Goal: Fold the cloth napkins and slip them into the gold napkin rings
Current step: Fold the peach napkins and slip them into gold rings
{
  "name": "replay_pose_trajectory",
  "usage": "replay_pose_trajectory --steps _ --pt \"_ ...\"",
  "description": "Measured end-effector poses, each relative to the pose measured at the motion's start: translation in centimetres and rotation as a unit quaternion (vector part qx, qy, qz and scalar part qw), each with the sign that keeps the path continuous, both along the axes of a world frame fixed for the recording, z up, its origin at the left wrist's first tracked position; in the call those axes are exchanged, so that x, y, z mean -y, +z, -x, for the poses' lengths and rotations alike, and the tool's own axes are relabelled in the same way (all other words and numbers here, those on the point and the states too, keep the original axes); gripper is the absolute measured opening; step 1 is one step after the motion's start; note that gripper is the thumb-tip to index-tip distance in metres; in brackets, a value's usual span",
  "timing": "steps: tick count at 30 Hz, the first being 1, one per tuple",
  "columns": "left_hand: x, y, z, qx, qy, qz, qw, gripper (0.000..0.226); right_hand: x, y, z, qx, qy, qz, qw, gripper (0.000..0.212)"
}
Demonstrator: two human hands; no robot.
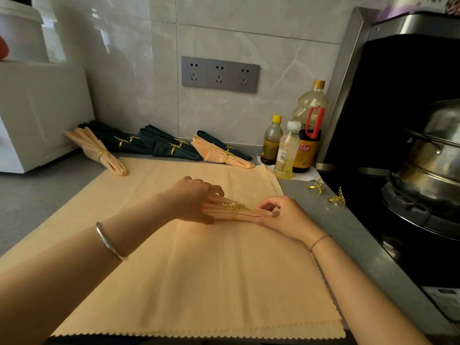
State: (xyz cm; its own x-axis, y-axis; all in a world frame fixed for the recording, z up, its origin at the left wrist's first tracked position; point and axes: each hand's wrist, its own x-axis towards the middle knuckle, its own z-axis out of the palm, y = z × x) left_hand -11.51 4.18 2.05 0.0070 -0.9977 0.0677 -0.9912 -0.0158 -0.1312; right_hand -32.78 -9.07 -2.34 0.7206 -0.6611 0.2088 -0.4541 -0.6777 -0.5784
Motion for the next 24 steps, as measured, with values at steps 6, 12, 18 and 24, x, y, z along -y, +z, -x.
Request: replay_pose_trajectory --steps 6,12,18,24 --pt "-0.8 -0.2 -0.9 -0.031 0.007 0.015 0.999 0.048 -2.8 0.5 -3.6 -0.049 0.04 0.083 0.995 0.06" --pt "-0.6 -0.1 -1.2 -0.024 0.022 0.033 0.999 0.036 -3.5 0.2 -4.4 -0.017 0.029 0.093 0.995 0.042" --pt "0.0 0.0 -0.8 -0.004 0.019 0.041 0.999 0.031 -3.9 0.0 -4.2 0.035 0.007 0.1 0.994 0.043" --pt "0.4 -0.1 -0.4 0.009 0.003 0.048 0.999 0.03 -3.7 -0.4 -3.9 0.036 0.018 0.102 0.994 0.043"
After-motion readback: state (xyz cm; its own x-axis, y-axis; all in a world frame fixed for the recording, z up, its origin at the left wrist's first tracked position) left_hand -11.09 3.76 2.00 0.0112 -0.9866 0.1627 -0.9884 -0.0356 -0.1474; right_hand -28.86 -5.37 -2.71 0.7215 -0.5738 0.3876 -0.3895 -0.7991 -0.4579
